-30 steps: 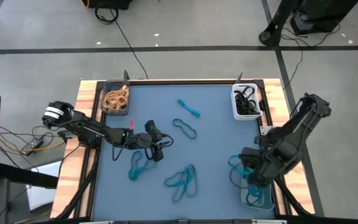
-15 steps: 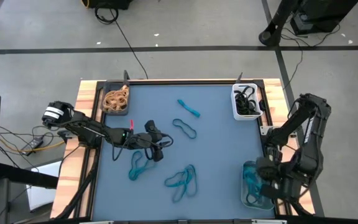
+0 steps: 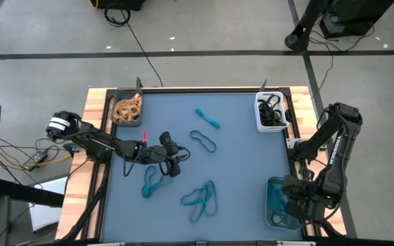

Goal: Sort rubber bands into baskets
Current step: Put the blue rubber band into the blue bin

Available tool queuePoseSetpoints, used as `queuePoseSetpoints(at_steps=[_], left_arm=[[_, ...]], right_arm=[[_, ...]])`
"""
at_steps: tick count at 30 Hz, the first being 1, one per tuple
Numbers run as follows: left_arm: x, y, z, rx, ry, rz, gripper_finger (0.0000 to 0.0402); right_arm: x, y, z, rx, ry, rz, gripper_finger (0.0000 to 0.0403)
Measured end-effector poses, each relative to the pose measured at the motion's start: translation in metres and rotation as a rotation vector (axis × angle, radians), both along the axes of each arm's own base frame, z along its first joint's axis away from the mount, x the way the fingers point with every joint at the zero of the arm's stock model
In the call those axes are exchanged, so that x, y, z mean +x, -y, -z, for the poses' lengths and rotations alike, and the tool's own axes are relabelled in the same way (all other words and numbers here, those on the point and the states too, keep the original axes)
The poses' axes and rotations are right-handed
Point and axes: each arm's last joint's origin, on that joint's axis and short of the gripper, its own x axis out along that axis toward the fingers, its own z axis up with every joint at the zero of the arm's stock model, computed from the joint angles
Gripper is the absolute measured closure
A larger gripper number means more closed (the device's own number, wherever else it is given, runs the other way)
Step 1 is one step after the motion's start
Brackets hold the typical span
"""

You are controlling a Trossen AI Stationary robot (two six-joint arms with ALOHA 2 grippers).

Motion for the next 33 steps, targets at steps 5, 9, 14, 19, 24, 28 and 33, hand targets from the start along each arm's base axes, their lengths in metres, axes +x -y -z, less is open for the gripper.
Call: queuePoseSetpoints(at_steps=[5, 9, 14, 19, 24, 28, 33], left_arm=[[0.002, -0.002, -0.005, 0.022, 0.067, -0.067, 0.025], [0.005, -0.002, -0.013, 0.012, 0.155, -0.095, 0.025], [0.008, -0.011, -0.016, -0.006, 0.174, -0.129, 0.025], [0.02, -0.048, -0.025, -0.015, 0.07, -0.17, 0.025], [0.028, -0.09, -0.043, -0.009, 0.008, -0.141, 0.025], [0.03, -0.121, -0.052, 0.022, 0.002, -0.132, 0.0249], [0.04, -0.16, -0.042, -0.004, 0.003, -0.147, 0.0248]], right_arm=[[0.003, 0.0, -0.002, -0.032, 0.092, -0.02, 0.0329], [0.005, 0.001, -0.002, -0.055, 0.135, -0.036, 0.0282], [0.008, 0.006, -0.004, -0.167, 0.258, -0.078, 0.0229], [0.019, 0.015, -0.008, -0.365, 0.468, -0.167, 0.0215], [0.034, 0.024, -0.011, -0.49, 0.581, -0.161, 0.0226], [0.042, 0.03, -0.011, -0.501, 0.565, -0.116, 0.0238], [0.05, 0.035, -0.011, -0.509, 0.566, -0.07, 0.0249]])
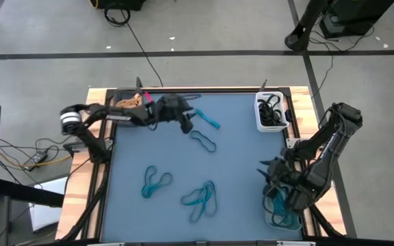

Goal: Sort rubber bands into baskets
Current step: Put the blue rubber band into the blue bin

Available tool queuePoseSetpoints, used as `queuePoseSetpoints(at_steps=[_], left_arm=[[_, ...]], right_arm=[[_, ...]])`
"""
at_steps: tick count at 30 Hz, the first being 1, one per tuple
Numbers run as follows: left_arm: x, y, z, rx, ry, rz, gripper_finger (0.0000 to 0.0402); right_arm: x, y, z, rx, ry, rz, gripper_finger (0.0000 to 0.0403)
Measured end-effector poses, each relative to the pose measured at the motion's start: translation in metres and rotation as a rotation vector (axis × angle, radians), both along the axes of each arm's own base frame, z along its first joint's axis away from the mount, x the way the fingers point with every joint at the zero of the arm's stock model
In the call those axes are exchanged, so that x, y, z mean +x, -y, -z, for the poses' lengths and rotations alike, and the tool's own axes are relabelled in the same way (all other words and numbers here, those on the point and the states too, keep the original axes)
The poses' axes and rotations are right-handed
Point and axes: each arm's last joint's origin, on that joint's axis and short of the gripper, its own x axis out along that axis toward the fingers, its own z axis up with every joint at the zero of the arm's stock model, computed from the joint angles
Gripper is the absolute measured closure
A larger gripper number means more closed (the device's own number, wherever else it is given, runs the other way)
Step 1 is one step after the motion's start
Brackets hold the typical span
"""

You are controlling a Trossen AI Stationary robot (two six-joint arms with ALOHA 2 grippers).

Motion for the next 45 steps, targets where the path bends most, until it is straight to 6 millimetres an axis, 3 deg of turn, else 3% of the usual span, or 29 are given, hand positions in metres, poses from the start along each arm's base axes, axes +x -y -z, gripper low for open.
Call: queuePoseSetpoints(at_steps=[4, 10, 18, 25, 30, 37, 45], left_arm=[[0.019, -0.029, 0.016, -0.024, -0.037, 0.048, 0.0248], [0.047, -0.068, 0.032, -0.12, -0.284, 0.211, 0.0248], [0.082, -0.097, 0.046, -0.071, -0.6, 0.282, 0.0249], [0.089, -0.103, 0.051, 0.014, -0.706, 0.347, 0.0253], [0.084, -0.102, 0.054, 0.041, -0.794, 0.341, 0.0292], [0.082, -0.102, 0.055, 0.005, -0.807, 0.287, 0.0391], [0.085, -0.09, 0.051, -0.041, -0.802, 0.25, 0.0399]], right_arm=[[0.005, 0.002, 0.0, 0.003, 0.031, 0.021, 0.0255], [0.007, 0.0, 0.0, 0.042, 0.021, 0.021, 0.0259], [0.008, -0.004, 0.012, 0.053, 0.007, -0.029, 0.0262], [0.003, 0.0, 0.043, 0.108, -0.089, -0.032, 0.0263], [0.0, 0.003, 0.059, 0.13, -0.111, -0.023, 0.0265], [0.004, 0.003, 0.061, 0.155, -0.088, -0.016, 0.0278], [0.015, 0.003, 0.056, 0.058, 0.074, -0.038, 0.0295]])
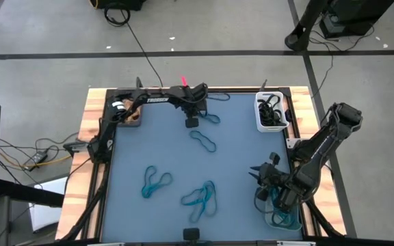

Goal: Sort rubber bands into baskets
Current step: Put the blue rubber band into the blue bin

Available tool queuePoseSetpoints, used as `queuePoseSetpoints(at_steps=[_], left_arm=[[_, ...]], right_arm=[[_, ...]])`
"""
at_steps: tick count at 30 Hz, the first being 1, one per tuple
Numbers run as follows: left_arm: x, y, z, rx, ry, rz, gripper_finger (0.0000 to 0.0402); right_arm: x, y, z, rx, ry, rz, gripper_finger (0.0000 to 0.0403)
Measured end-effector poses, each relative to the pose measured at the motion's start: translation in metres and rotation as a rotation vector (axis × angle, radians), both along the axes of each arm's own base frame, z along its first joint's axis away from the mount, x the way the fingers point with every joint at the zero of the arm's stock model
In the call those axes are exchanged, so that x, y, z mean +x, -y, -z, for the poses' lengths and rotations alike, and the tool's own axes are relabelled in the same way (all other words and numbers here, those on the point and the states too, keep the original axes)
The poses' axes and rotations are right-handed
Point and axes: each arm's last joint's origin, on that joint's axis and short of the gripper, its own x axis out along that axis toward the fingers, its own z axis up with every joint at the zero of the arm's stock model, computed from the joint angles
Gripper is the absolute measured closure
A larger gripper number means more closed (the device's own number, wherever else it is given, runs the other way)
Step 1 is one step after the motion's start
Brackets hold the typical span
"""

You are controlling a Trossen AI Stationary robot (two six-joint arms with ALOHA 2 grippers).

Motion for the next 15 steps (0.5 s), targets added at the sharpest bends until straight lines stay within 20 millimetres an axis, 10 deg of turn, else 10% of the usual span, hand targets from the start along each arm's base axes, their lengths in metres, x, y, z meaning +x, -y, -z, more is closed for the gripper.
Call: queuePoseSetpoints(at_steps=[15], left_arm=[[0.032, 0.122, -0.069, 0.049, 0.124, 0.249, 0.0401]], right_arm=[[0.027, 0.03, 0.022, -0.234, 0.171, 0.091, 0.028]])
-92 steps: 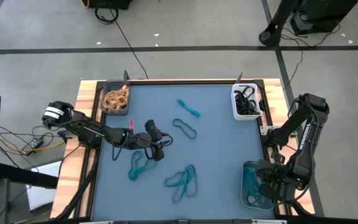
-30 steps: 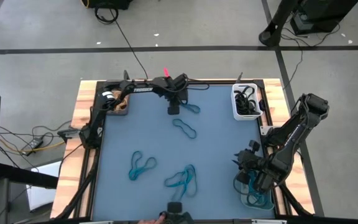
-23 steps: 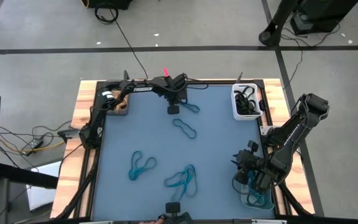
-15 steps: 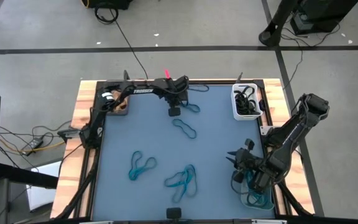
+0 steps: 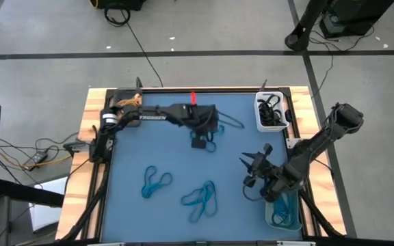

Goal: Sort rubber bands into baskets
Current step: Put the blue rubber band into the blue bin

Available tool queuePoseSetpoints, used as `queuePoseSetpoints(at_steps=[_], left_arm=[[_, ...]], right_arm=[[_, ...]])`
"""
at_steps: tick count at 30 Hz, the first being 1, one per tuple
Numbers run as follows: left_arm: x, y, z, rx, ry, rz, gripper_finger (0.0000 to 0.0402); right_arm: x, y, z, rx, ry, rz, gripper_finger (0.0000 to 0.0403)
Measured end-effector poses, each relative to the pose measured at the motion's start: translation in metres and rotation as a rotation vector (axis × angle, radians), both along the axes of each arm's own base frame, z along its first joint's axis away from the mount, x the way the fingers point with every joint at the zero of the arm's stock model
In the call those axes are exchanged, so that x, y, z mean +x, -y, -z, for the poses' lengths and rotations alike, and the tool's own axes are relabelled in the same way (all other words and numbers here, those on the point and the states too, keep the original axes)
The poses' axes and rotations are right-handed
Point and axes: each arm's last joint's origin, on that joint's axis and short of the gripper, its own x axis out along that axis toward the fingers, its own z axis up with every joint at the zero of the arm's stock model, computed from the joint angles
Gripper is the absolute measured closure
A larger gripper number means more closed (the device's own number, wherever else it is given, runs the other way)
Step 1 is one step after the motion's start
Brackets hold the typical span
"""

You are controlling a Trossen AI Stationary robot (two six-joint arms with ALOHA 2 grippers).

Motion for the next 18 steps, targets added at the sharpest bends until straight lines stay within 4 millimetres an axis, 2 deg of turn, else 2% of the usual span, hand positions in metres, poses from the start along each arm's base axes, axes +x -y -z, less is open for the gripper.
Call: queuePoseSetpoints(at_steps=[5, 10, 14, 18], left_arm=[[0.011, 0.055, -0.007, 0.032, 0.066, 0.126, 0.0401], [0.014, 0.105, -0.009, 0.127, 0.091, 0.213, 0.0401], [0.013, 0.132, -0.01, 0.178, 0.104, 0.243, 0.0401], [0.011, 0.147, -0.011, 0.183, 0.113, 0.248, 0.0401]], right_arm=[[0.016, 0.013, 0.009, -0.112, -0.06, -0.048, 0.0249], [0.039, 0.026, 0.011, -0.015, -0.092, -0.219, 0.0208], [0.049, 0.034, 0.01, 0.02, -0.087, -0.337, 0.0179], [0.056, 0.039, 0.007, 0.065, -0.09, -0.461, 0.0166]])
